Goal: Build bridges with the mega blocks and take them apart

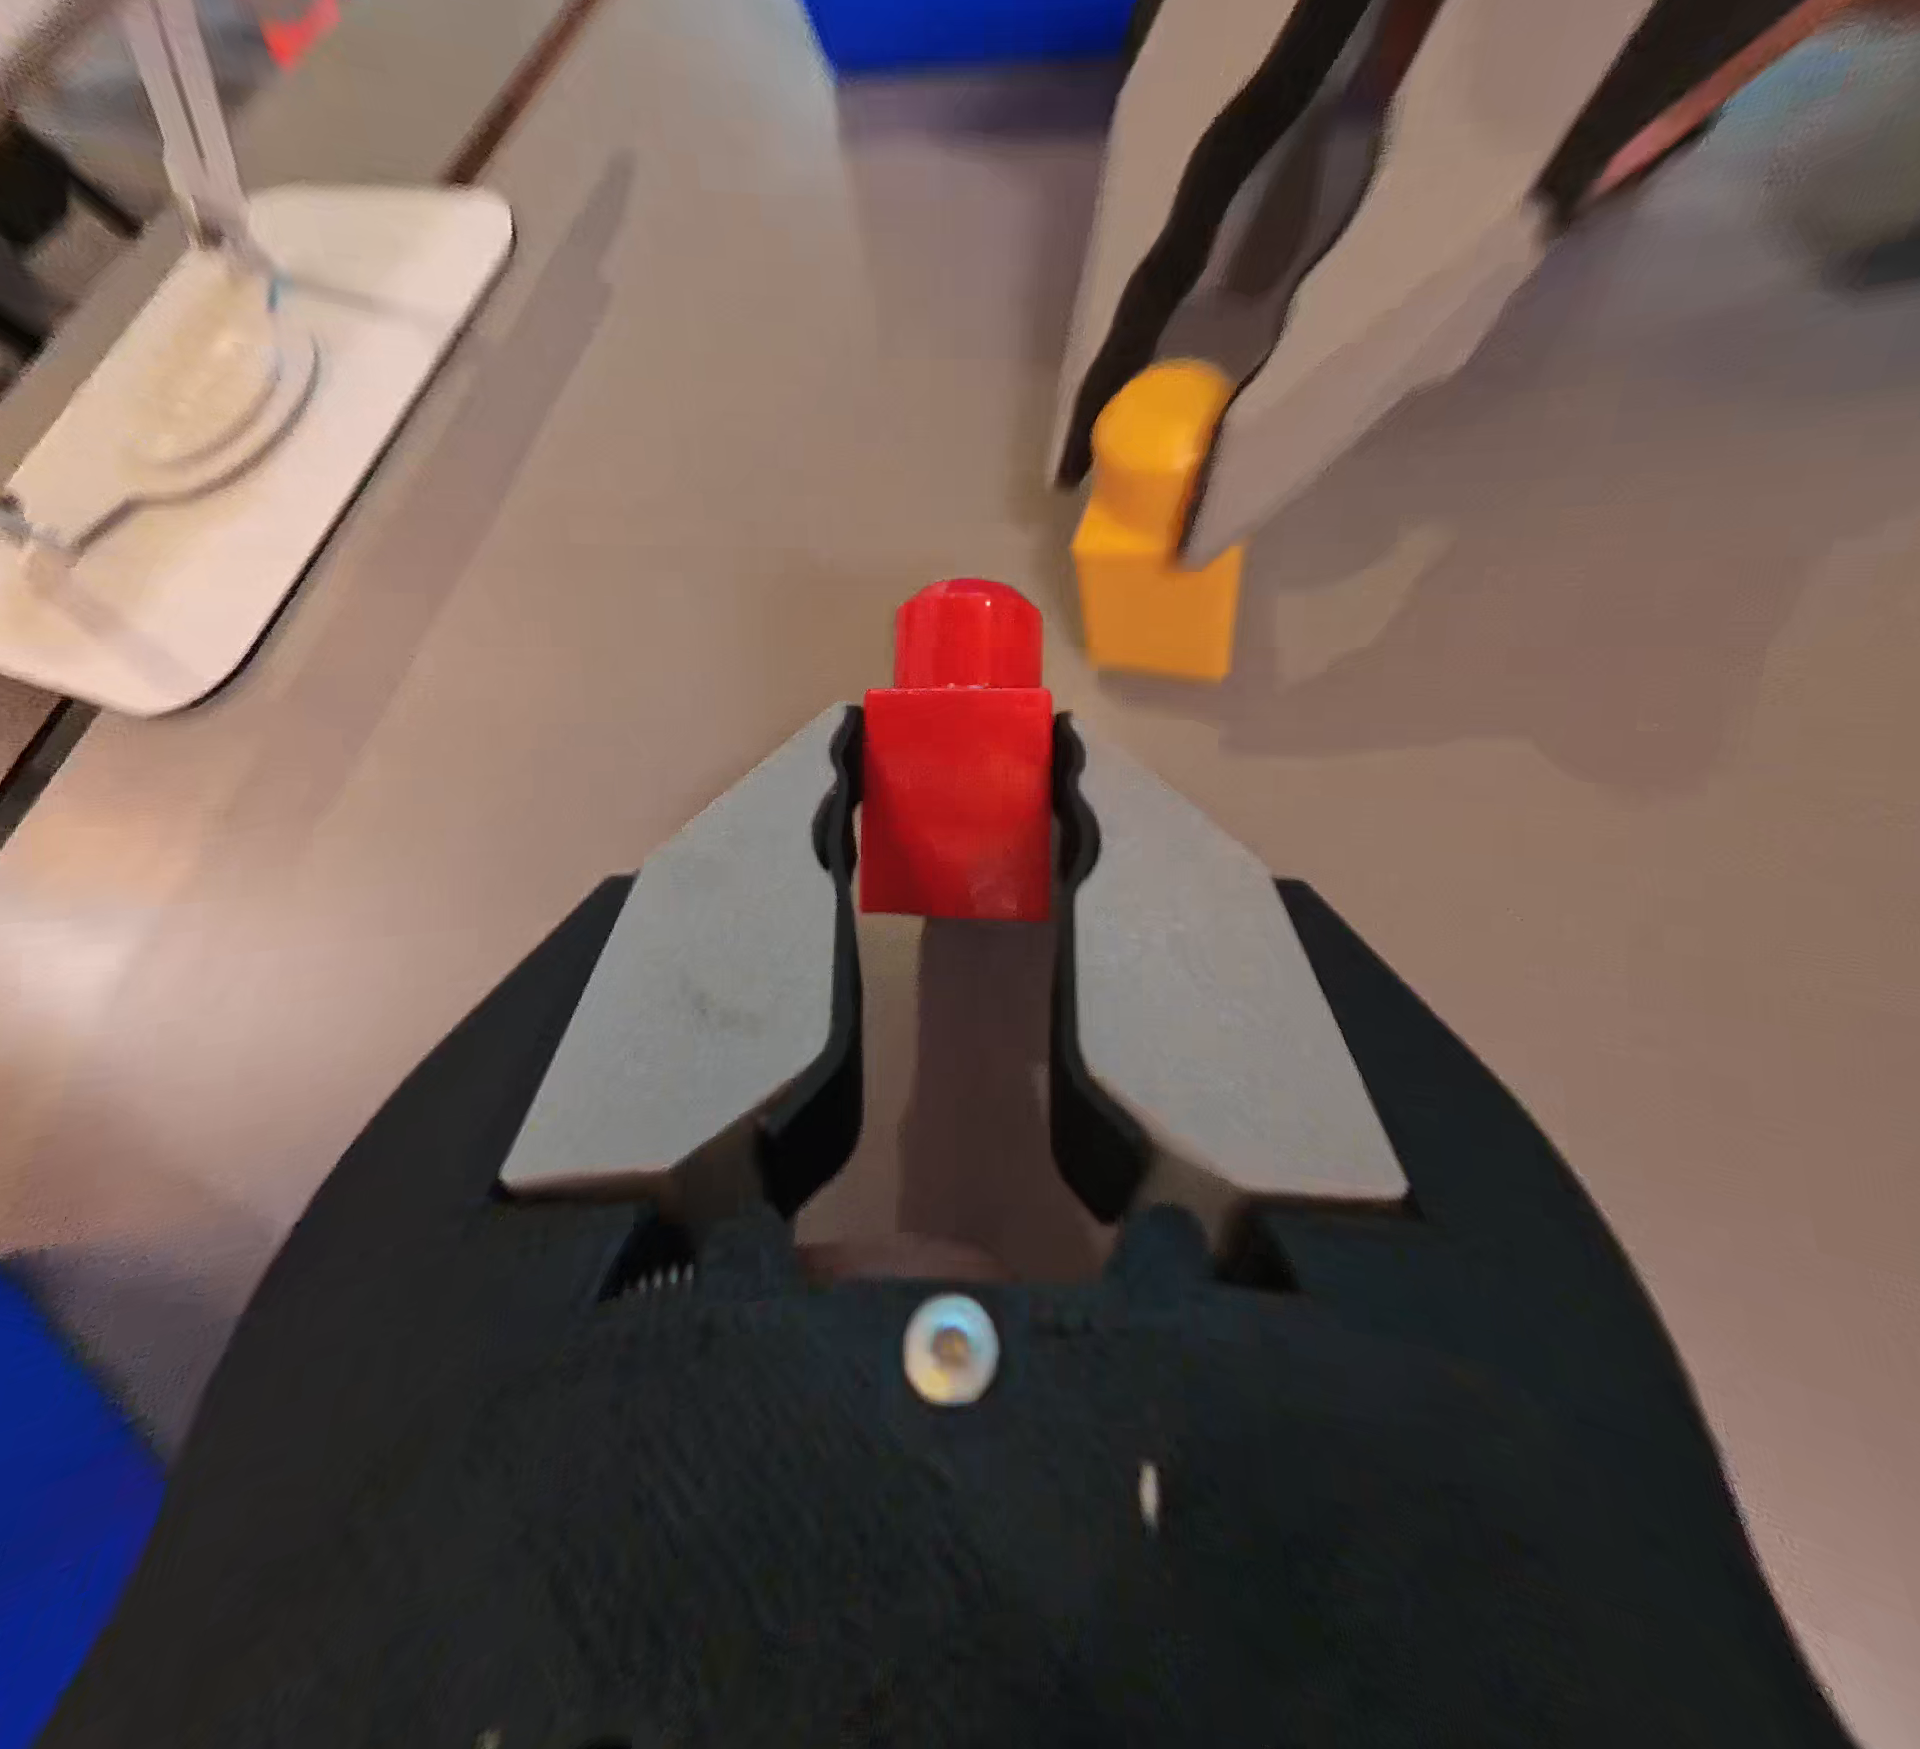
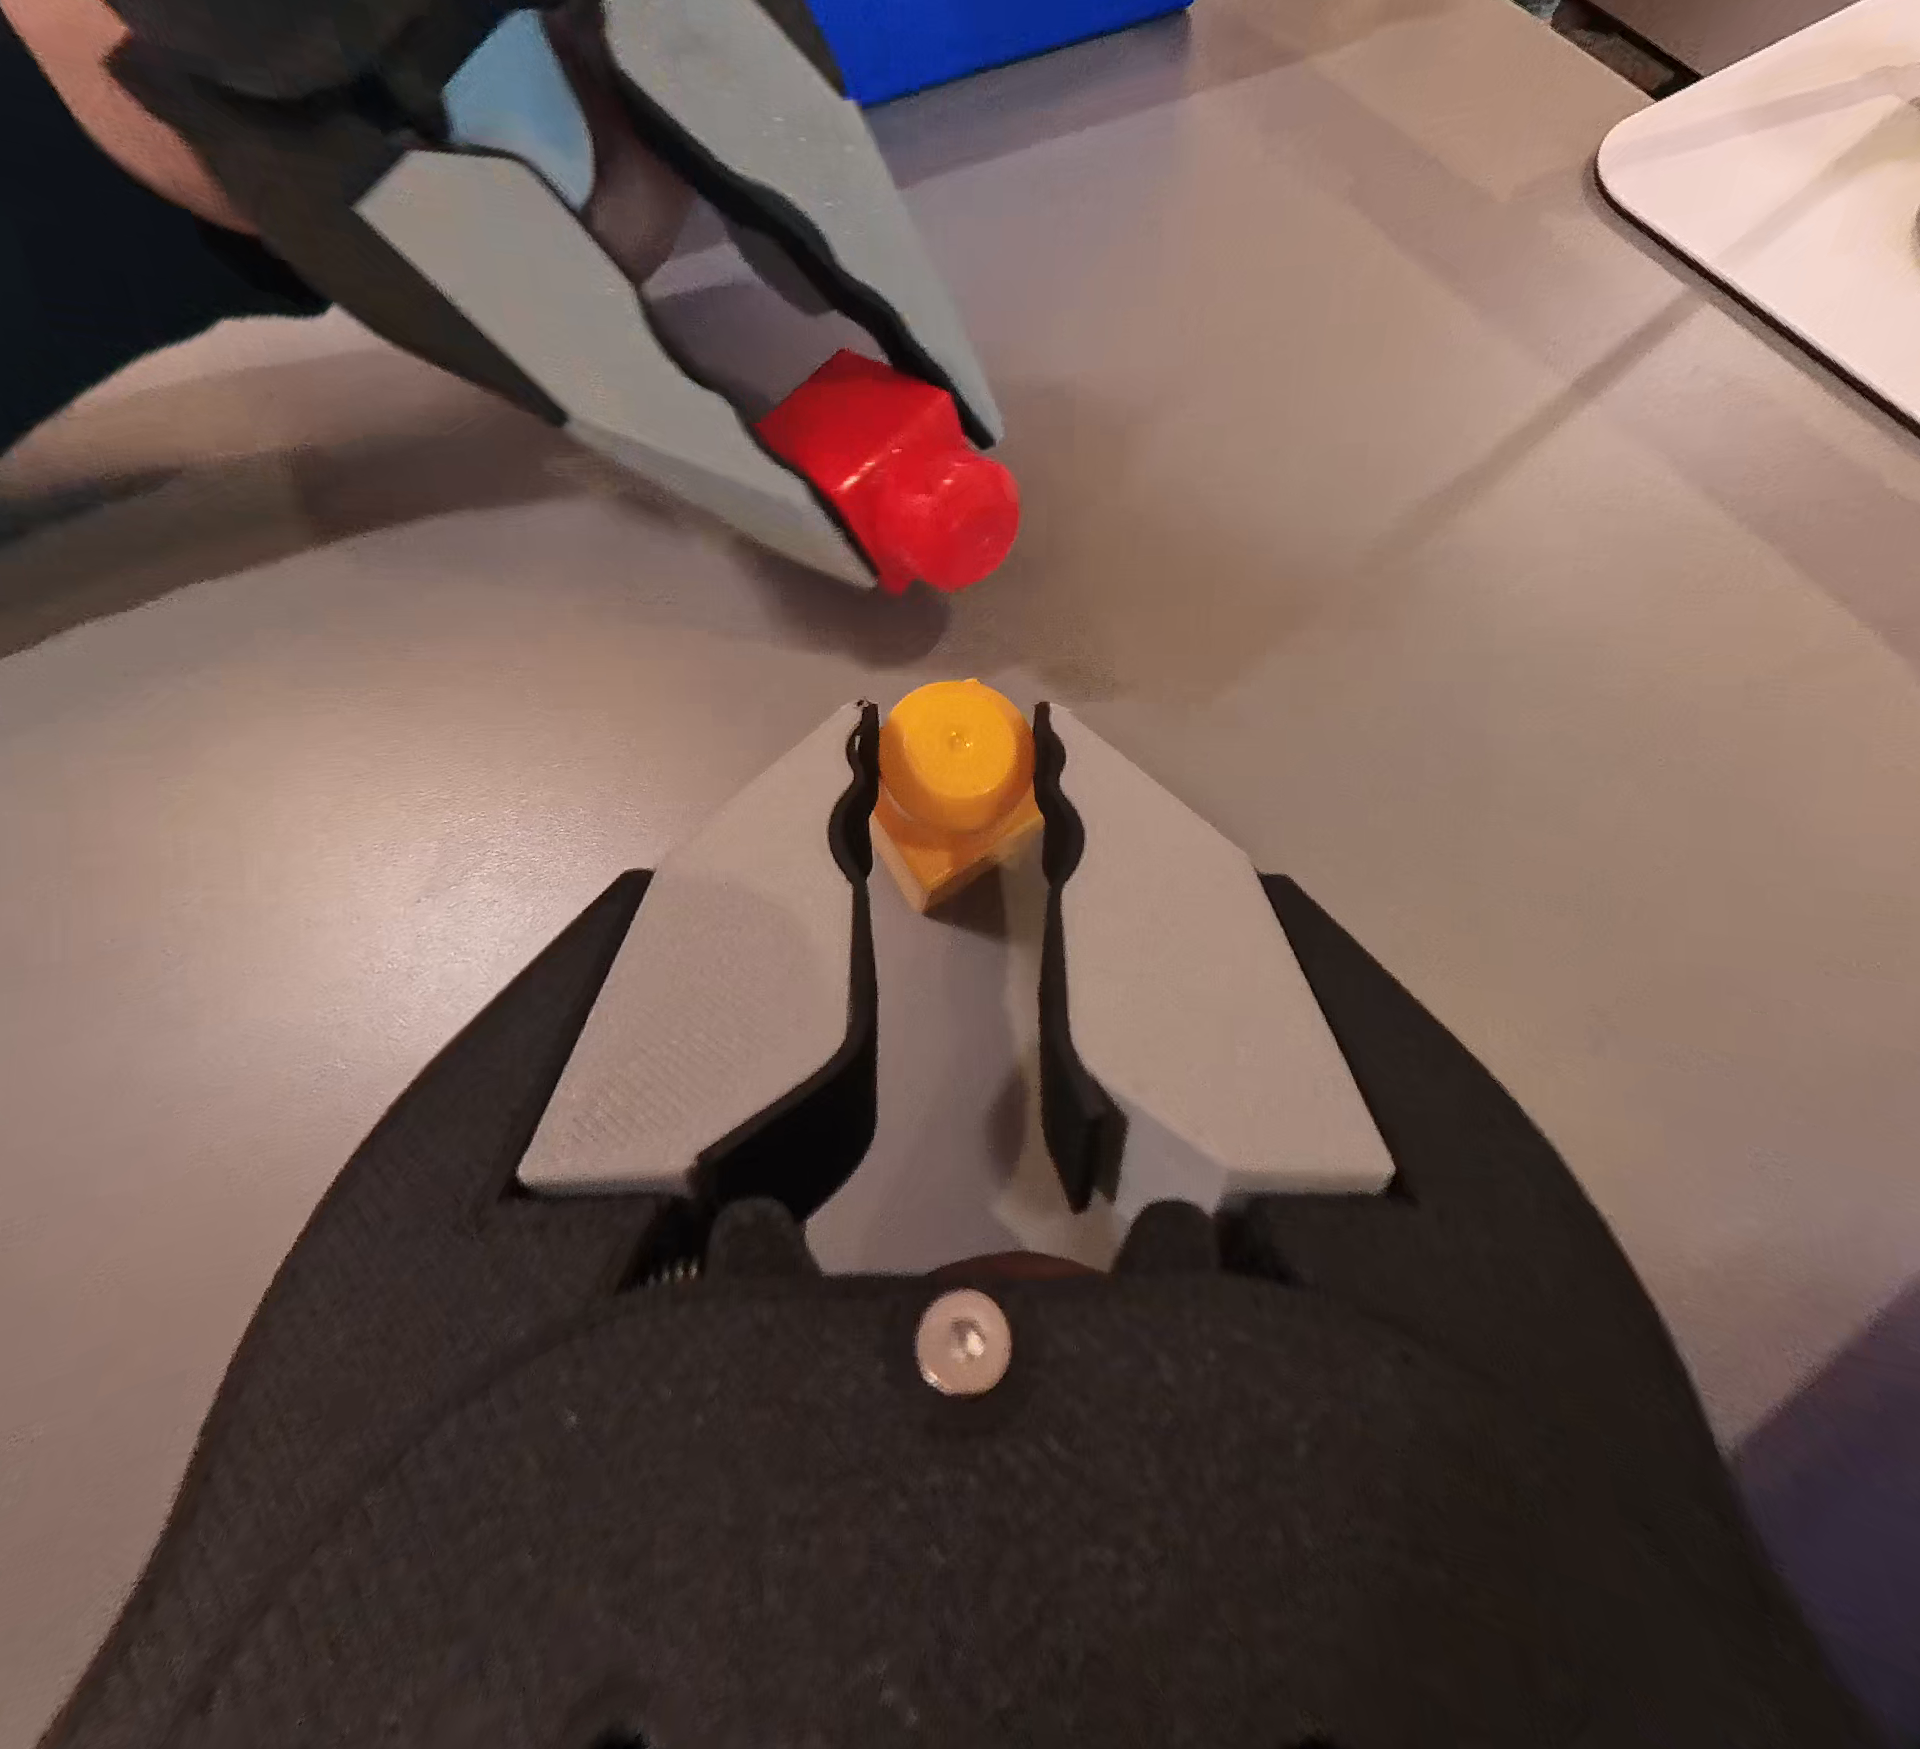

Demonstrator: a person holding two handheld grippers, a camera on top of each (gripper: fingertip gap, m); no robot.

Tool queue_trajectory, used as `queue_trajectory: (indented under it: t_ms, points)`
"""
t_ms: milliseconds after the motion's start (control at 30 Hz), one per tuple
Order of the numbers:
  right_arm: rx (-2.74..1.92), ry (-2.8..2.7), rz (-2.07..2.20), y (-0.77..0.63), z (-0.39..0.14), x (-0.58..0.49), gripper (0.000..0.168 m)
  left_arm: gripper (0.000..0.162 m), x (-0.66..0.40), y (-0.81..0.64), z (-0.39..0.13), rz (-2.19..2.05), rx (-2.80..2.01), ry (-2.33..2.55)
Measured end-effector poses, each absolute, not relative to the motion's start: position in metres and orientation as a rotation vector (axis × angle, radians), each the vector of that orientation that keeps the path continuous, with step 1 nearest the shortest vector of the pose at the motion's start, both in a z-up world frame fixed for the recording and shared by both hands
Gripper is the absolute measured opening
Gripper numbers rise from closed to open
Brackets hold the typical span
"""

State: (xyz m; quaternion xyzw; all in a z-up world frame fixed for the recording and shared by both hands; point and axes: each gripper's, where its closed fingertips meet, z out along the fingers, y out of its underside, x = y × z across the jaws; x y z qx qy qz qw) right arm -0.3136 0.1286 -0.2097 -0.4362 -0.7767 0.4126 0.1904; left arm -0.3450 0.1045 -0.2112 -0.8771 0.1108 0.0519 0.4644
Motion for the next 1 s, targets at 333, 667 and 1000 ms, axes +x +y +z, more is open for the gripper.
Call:
queue_trajectory:
  t_ms: [333,667,1000]
  points:
    - [-1.182,-2.201,1.122,0.124,-0.211,-0.313,0.027,0.034,-0.327,0.099,-0.218,0.041,-2.098,0.224]
    - [-1.178,-2.214,1.113,0.115,-0.214,-0.313,0.027,0.034,-0.318,0.103,-0.229,0.138,-2.151,0.303]
    - [-1.118,-2.127,1.370,0.110,-0.178,-0.310,0.033,0.034,-0.311,0.096,-0.186,0.032,-1.880,0.288]
